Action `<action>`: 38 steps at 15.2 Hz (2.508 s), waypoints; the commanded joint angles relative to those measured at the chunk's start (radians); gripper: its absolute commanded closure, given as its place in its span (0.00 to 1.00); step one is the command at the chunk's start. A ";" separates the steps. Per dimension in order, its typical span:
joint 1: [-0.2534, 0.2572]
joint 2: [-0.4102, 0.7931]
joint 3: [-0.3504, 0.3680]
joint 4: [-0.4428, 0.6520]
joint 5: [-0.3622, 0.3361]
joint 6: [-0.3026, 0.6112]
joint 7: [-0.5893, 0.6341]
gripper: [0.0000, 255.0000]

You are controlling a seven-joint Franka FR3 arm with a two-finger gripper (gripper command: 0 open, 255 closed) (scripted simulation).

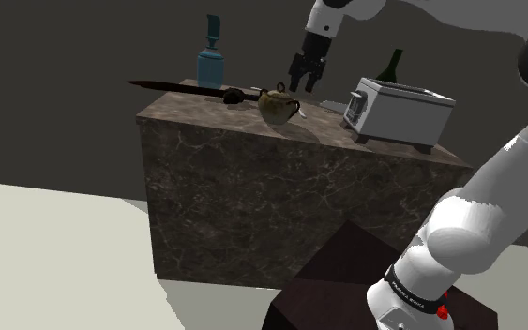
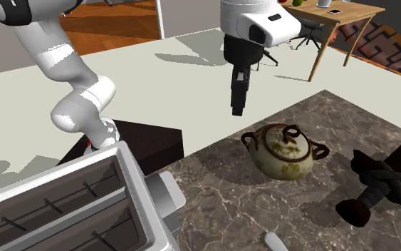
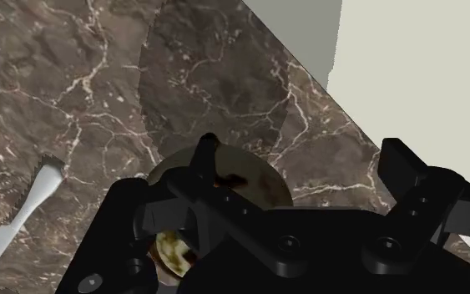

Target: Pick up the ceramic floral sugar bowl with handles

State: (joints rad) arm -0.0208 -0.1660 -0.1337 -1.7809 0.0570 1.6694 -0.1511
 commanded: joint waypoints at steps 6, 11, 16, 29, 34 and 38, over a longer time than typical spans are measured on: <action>-0.041 0.312 -0.048 0.409 0.042 -0.113 -0.060 0.00; -0.056 0.385 -0.053 0.476 0.055 -0.110 -0.073 0.00; -0.051 0.364 -0.052 0.384 0.051 -0.039 -0.076 0.00; -0.053 0.373 -0.053 0.423 0.052 -0.070 -0.075 1.00; -0.059 0.401 -0.054 0.532 0.058 -0.151 -0.072 1.00; -0.067 0.433 -0.055 0.634 0.065 -0.221 -0.070 1.00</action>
State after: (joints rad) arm -0.0848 0.2573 -0.1884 -1.1810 0.1194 1.4709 -0.2213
